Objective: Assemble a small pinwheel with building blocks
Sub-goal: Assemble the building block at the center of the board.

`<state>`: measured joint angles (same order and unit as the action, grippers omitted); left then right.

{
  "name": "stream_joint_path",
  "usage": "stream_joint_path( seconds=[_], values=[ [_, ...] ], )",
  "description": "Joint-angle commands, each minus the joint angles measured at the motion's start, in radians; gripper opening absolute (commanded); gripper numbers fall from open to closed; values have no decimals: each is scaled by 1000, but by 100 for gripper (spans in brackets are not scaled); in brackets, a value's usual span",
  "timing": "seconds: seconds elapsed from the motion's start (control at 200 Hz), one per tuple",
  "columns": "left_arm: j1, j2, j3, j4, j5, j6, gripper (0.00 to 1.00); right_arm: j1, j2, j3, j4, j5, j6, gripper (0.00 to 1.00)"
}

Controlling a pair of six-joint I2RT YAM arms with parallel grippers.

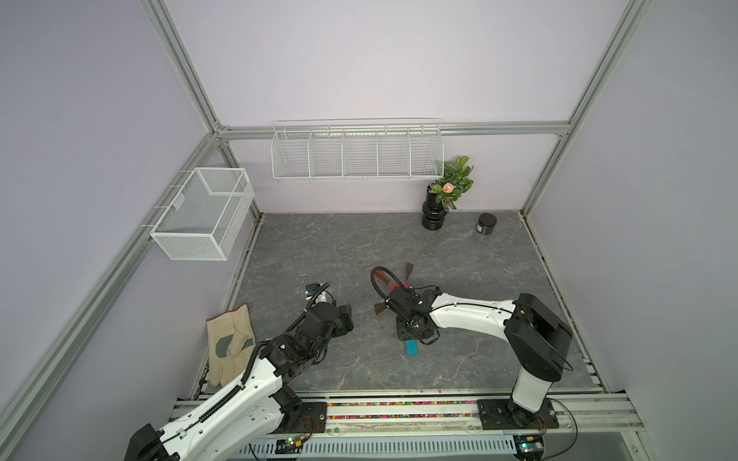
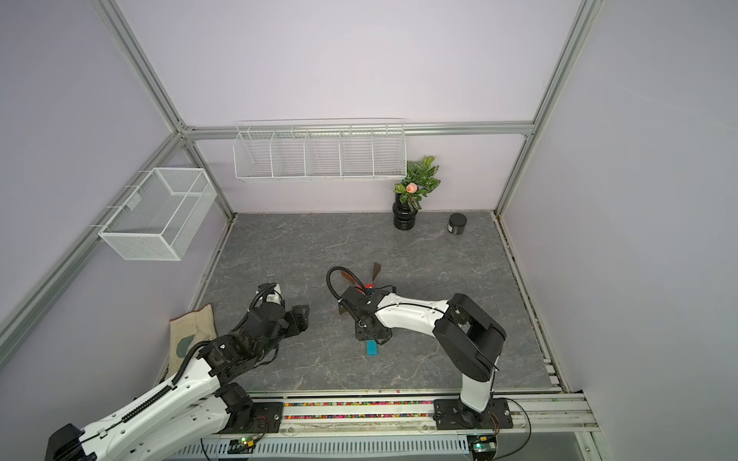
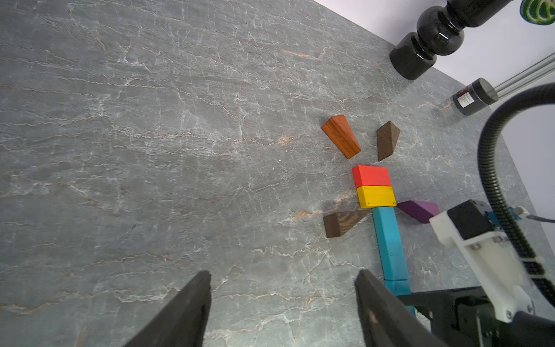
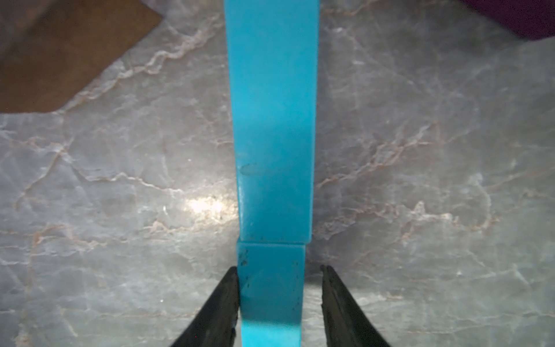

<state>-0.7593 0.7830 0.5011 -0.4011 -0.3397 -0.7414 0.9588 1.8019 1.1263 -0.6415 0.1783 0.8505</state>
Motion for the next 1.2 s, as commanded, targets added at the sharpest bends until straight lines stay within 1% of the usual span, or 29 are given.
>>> stream_joint_path(
  seconds=[0.0,0.41,0.74,0.98,1.195],
  values=[
    [4,-17,-9,-16,-6,-19,78,-15,20,4,-15,2,-24,48],
    [3,-24,-19,-19,-9,-23,78,-28,48,30,-1,-16,-56,48],
    [3,-24,-24,-15,-7,-30,78,-20,16,15,-25,-15,-11,47],
    [3,-24,-24,-9,-1,-32,78,-18,14,10,-19,-13,-9,39],
    [3,-24,-24,-10,2,-32,78,-20,18,12,-20,-10,-23,38]
  ],
)
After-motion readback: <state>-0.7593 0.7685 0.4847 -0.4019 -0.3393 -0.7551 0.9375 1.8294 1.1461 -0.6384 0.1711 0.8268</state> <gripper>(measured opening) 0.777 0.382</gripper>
